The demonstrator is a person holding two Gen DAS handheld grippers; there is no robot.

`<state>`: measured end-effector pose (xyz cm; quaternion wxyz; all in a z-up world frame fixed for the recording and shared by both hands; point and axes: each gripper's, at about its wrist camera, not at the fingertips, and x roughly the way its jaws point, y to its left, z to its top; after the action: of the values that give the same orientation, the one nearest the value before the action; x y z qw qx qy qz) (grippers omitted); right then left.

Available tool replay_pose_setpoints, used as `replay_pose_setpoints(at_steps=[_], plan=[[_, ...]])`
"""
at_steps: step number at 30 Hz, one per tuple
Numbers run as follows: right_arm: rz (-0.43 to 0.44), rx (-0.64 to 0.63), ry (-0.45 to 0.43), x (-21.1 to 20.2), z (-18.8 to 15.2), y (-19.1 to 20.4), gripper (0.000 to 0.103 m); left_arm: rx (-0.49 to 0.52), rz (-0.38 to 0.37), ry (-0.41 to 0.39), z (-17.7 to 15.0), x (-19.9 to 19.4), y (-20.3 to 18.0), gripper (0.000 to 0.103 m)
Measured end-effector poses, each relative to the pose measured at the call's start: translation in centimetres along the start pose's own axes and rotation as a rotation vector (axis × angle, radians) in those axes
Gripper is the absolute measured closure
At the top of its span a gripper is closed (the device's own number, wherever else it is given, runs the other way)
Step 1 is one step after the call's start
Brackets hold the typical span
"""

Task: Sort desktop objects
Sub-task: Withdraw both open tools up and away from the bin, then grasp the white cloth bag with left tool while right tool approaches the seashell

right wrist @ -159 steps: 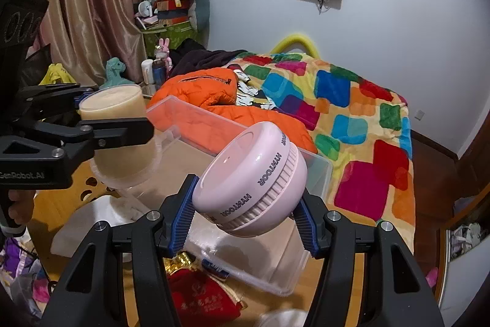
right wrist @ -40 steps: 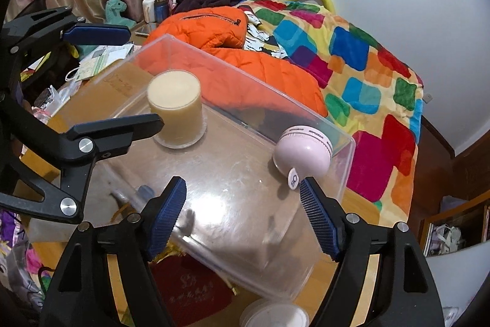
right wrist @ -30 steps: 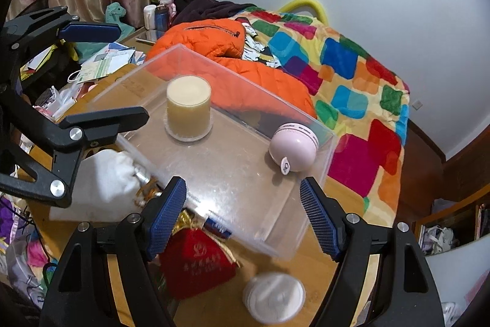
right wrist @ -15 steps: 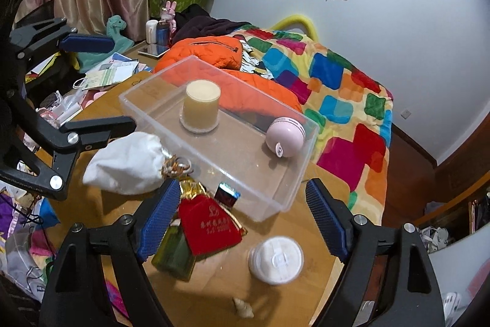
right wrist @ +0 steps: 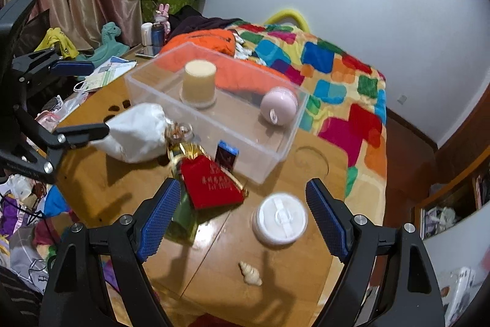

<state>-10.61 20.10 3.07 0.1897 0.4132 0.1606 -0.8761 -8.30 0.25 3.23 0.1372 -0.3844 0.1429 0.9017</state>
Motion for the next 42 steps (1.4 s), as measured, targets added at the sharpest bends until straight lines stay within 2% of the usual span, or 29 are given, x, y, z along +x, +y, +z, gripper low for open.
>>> replay_pose_setpoints(at_steps=[12, 21, 28, 42], plan=[[-0.049, 0.062, 0.036, 1.7, -5.8, -0.3, 0.021, -0.062, 0.019, 0.016, -3.3, 1.6, -0.3, 0.008], [-0.085, 0.115, 0.026, 1.8, -8.2, -1.0, 0.021, -0.090, 0.009, 0.056, -5.1, 3.4, -0.9, 0.008], [-0.072, 0.151, 0.002, 1.7, -9.8, -1.6, 0.021, -0.114, 0.051, 0.038, -6.1, 3.8, -1.5, 0.008], [-0.033, 0.172, 0.028, 4.5, -10.8, -2.5, 0.026, -0.149, 0.044, 0.080, -4.7, 7.1, -0.8, 0.008]])
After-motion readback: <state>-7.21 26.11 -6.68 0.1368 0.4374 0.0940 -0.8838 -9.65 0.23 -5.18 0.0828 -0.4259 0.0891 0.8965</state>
